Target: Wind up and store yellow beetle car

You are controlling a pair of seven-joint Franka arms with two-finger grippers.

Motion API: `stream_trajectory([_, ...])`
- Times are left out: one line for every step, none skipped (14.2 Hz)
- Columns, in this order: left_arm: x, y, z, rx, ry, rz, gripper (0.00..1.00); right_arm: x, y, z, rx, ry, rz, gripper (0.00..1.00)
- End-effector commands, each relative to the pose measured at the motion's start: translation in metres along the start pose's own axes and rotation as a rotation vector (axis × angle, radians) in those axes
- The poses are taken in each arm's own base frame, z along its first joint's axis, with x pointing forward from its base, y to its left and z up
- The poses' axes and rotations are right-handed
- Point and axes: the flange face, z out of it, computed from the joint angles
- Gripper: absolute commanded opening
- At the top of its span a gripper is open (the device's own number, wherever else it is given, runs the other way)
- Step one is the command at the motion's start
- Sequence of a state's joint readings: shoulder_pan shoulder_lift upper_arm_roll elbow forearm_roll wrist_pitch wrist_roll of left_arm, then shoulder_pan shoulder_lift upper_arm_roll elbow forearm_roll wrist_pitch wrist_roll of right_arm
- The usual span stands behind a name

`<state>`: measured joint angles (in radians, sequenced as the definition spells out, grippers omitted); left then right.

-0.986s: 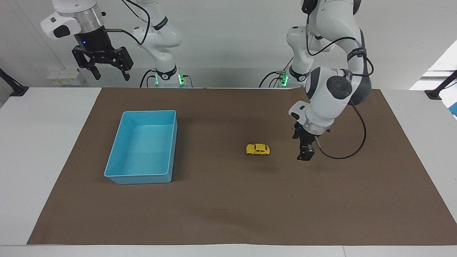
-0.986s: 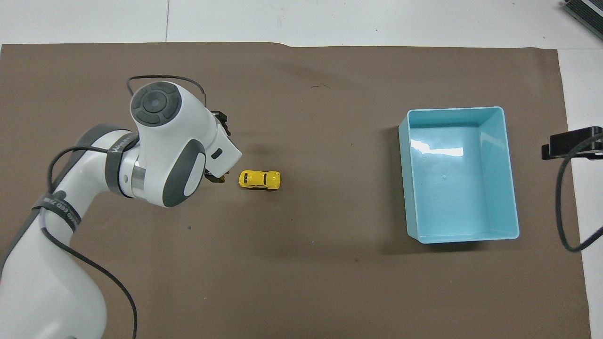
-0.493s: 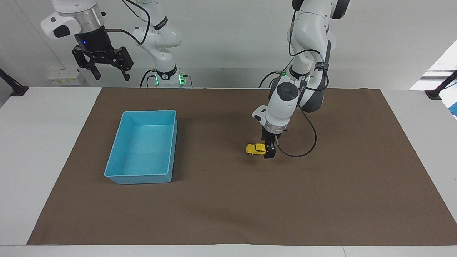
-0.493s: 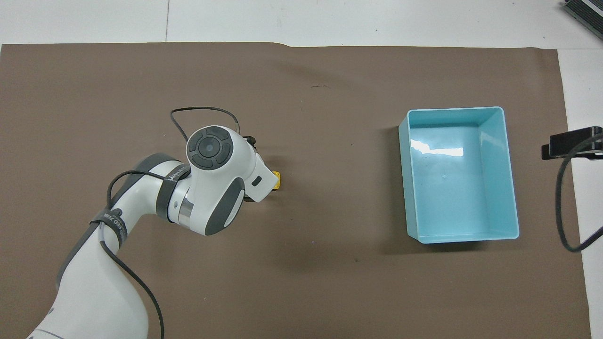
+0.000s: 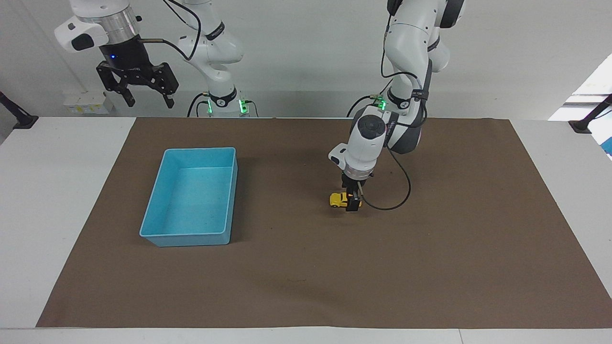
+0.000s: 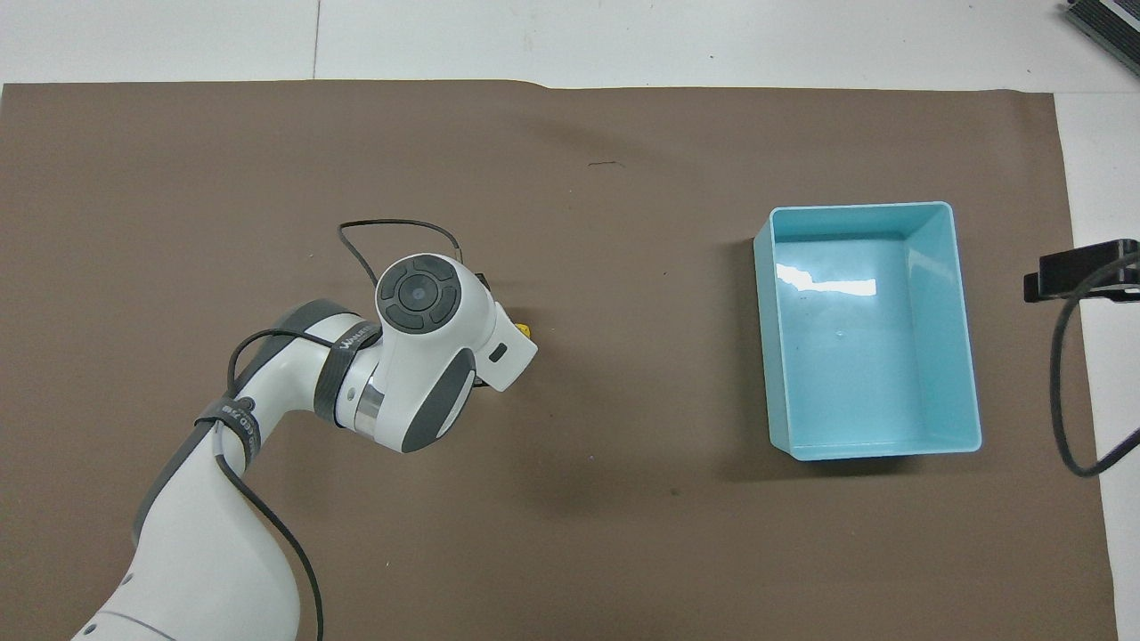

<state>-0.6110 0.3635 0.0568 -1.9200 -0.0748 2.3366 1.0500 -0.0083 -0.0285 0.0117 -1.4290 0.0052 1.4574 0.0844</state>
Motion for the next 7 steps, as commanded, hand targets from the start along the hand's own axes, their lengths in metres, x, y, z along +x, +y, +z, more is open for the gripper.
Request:
stream_trajectory([-0.001, 0.005, -0.001, 0.020, -0.016, -0.008, 0.00, -0.007, 0.005, -0.001, -0.008, -0.004, -0.011, 1.00])
stream_trajectory([-0.001, 0.006, 0.000, 0.017, -0.017, -0.007, 0.00, -0.007, 0.005, -0.001, -0.008, -0.004, -0.011, 1.00])
stream_trajectory([-0.003, 0.007, 0.001, 0.014, -0.019, -0.008, 0.00, -0.007, 0.005, -0.001, -0.008, -0.004, -0.011, 1.00])
stream_trajectory([-0.008, 0.006, 0.002, 0.009, -0.022, -0.018, 0.00, -0.007, 0.005, -0.001, -0.008, -0.004, -0.013, 1.00])
stream_trajectory([-0.014, 0.007, 0.005, 0.003, -0.026, -0.018, 0.00, -0.007, 0.005, -0.001, -0.008, -0.004, -0.011, 1.00])
stream_trajectory([-0.021, 0.007, 0.008, 0.001, -0.028, -0.022, 0.00, -0.007, 0.005, -0.001, -0.008, -0.004, -0.011, 1.00])
stream_trajectory([-0.029, 0.004, 0.010, 0.001, -0.031, -0.027, 0.00, -0.007, 0.004, -0.001, -0.006, -0.004, -0.013, 1.00])
